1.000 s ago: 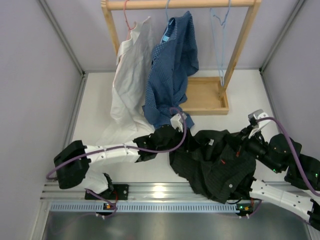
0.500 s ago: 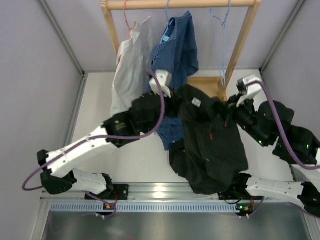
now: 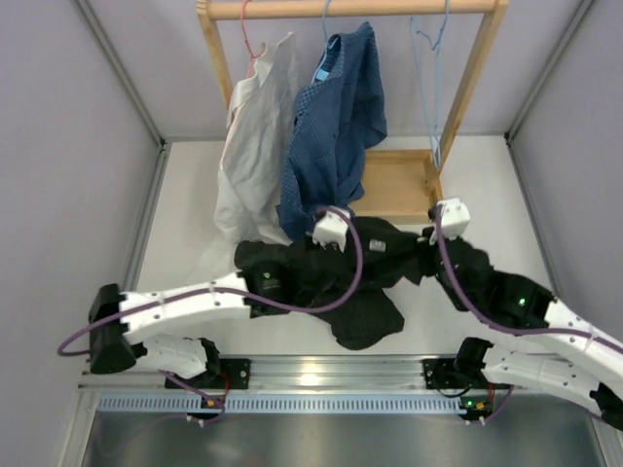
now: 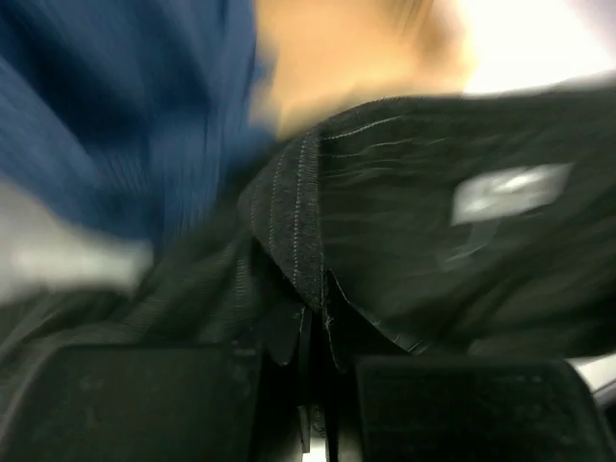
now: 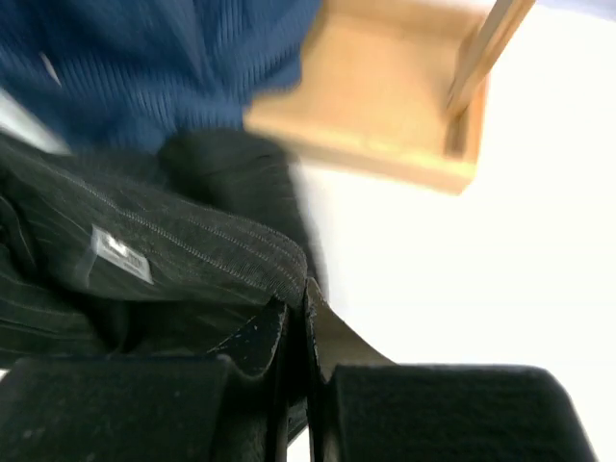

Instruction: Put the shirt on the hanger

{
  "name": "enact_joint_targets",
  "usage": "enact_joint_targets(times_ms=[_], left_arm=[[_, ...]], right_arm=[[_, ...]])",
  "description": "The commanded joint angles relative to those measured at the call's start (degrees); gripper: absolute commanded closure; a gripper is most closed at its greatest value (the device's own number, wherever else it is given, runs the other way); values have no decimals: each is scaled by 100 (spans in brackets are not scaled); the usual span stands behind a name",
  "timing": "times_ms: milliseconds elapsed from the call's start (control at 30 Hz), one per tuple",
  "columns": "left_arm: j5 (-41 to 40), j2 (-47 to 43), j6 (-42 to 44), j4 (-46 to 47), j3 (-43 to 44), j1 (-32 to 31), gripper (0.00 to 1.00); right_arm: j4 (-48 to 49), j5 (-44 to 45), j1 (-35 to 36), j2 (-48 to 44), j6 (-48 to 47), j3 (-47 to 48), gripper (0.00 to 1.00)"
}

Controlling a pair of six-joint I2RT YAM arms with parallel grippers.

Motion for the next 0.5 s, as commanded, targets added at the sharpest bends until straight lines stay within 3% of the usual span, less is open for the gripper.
enact_joint_targets(times_ms=[0,100,200,233,267,367,467], left_arm=[[83,8,-1037,107,-963,-21,100],[241,61,-1065,107,-1122,-13,100],[373,43,-908,98,-1053,-21,100],[478,17,-846,89,-1026,-21,100],[549,0,-802,54,-1000,-21,100],[918,-106,-608,-104,-833,-21,100],[1243,-167,-362,-429,-631,-21,100]], right_arm=[[13,-446,-18,-765,929,-1386,100],[374,-1257,-18,-1556,764,-2075,98],[366,-1470,-18,-1909,693,-1920,91],[323,-1479,-18,-1892,675,-1823,83],[314,-1610,-10,-1840,597,-1726,63],[349,-2514,-18,-1358,44,-1296,32],[313,-2982,-18,-602,-554,-777,23]])
